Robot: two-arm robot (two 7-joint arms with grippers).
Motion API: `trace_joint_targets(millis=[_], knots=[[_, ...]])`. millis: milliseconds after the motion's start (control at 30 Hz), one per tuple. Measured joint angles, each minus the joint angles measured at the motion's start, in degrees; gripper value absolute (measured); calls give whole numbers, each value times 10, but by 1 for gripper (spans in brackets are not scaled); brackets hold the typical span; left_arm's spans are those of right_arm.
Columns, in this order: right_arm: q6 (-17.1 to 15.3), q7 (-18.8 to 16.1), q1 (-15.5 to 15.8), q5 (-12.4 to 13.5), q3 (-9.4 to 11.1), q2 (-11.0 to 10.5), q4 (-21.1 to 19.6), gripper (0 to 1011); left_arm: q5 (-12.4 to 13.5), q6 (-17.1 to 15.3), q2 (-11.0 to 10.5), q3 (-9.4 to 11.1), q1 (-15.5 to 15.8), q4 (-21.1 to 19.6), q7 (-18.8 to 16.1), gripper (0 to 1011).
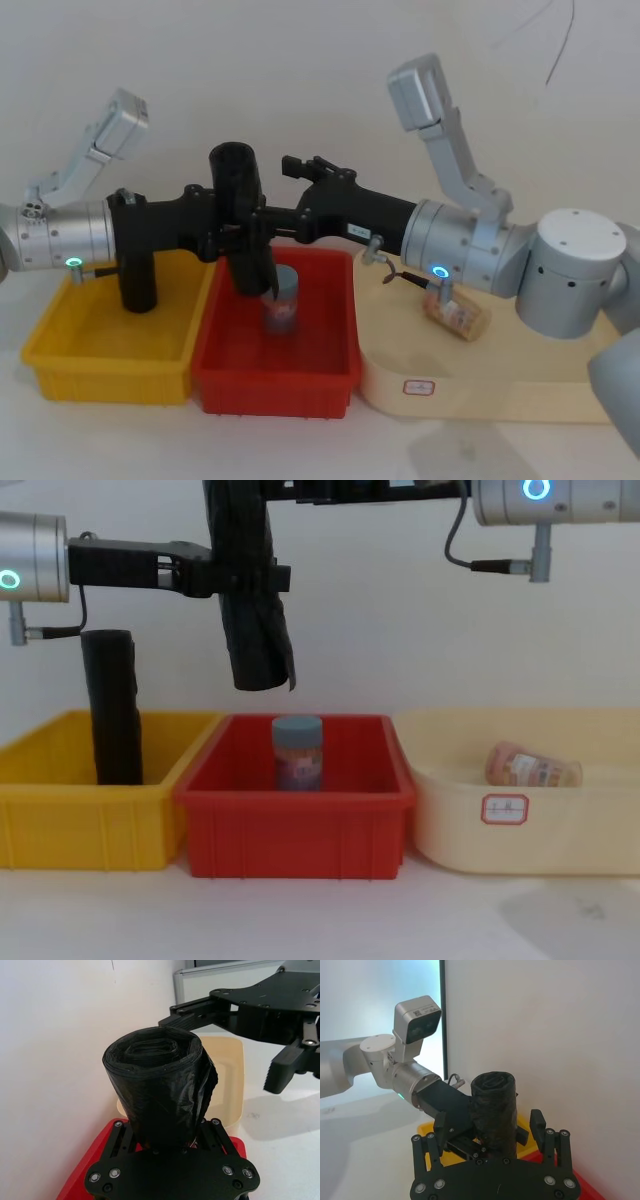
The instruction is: Pick up the garbage bag with the one hand and transfer it to the other hand.
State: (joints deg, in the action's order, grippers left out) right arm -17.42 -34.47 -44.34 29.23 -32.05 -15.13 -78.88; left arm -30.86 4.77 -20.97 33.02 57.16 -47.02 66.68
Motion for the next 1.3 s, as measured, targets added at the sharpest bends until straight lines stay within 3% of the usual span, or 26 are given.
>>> trace_joint_targets(millis=[1300], knots=[[36, -2, -58, -1, -37, 47, 107, 1000, 0, 0, 0, 0, 1, 1, 0, 462]])
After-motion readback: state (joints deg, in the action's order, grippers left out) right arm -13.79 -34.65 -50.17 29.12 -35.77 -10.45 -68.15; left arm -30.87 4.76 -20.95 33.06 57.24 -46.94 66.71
